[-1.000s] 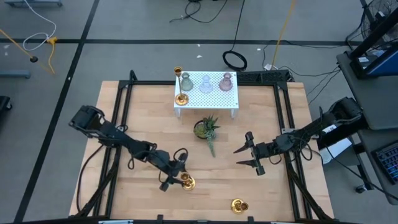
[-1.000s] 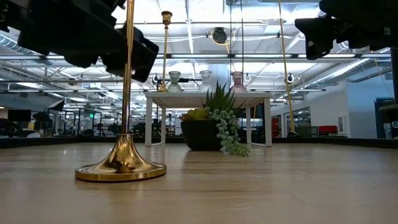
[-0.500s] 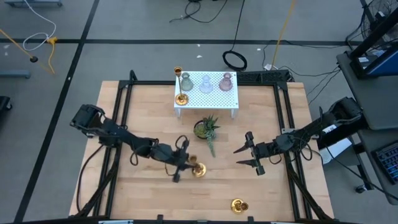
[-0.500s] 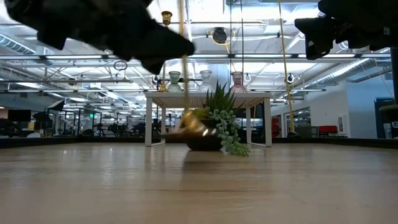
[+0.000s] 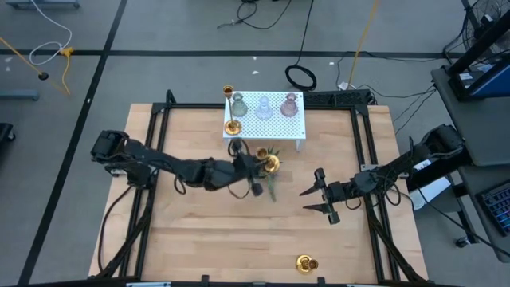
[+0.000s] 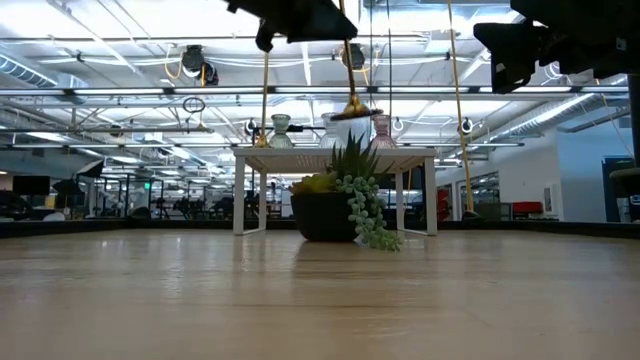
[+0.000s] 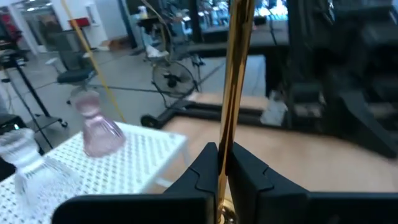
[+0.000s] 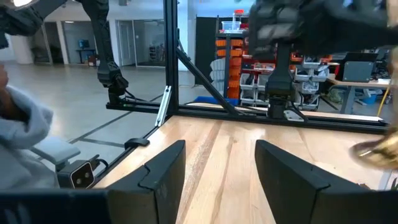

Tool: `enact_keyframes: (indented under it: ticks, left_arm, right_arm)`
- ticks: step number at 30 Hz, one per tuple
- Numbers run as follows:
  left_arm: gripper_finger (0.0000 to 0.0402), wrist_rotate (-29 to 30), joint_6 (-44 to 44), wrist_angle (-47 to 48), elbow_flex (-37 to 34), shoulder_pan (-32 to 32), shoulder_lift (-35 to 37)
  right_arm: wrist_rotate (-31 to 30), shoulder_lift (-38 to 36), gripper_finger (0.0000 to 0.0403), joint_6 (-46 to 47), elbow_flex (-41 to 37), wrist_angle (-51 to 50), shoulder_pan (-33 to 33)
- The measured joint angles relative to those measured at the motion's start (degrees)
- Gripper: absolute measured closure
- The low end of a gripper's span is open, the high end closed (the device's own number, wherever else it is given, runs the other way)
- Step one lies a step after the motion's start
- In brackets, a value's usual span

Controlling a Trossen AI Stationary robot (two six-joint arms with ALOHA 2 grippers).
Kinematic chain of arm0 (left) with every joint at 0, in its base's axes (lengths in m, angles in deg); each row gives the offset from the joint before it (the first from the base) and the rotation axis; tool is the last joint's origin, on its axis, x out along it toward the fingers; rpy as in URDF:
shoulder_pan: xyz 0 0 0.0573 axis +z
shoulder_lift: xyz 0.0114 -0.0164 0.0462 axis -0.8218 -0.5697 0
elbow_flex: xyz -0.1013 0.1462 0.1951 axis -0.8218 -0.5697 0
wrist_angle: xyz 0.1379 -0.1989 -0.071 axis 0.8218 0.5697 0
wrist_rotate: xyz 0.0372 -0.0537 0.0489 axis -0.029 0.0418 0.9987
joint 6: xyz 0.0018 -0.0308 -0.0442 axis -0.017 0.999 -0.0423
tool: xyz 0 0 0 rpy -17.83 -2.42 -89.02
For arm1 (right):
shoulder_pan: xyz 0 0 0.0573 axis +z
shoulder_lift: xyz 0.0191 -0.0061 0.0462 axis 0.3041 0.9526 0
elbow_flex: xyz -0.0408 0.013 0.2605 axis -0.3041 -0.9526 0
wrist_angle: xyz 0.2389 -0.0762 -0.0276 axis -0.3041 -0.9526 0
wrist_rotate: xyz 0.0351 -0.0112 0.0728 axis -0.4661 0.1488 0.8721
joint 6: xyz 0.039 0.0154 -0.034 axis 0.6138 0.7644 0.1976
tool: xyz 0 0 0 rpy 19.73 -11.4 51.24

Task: Pick & Place candle stick holders
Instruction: Put the top golden candle holder on the shelf aligned with the transparent glass candle holder

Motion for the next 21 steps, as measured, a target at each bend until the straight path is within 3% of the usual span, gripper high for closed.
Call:
enact_keyframes:
  ticks: [12, 21]
  left_arm:
    - [0.0385, -0.1, 1.9, 0.6, 2.2, 11.7, -0.3]
    - [0.0384, -1.8, 6.2, 3.6, 2.2, 15.5, -0.3]
  right_arm:
    - [0.0, 0.0, 0.0220, 0.0, 0.0, -0.4, 0.0]
    - [0.0, 0.0, 0.0220, 0.0, 0.0, -0.5, 0.0]
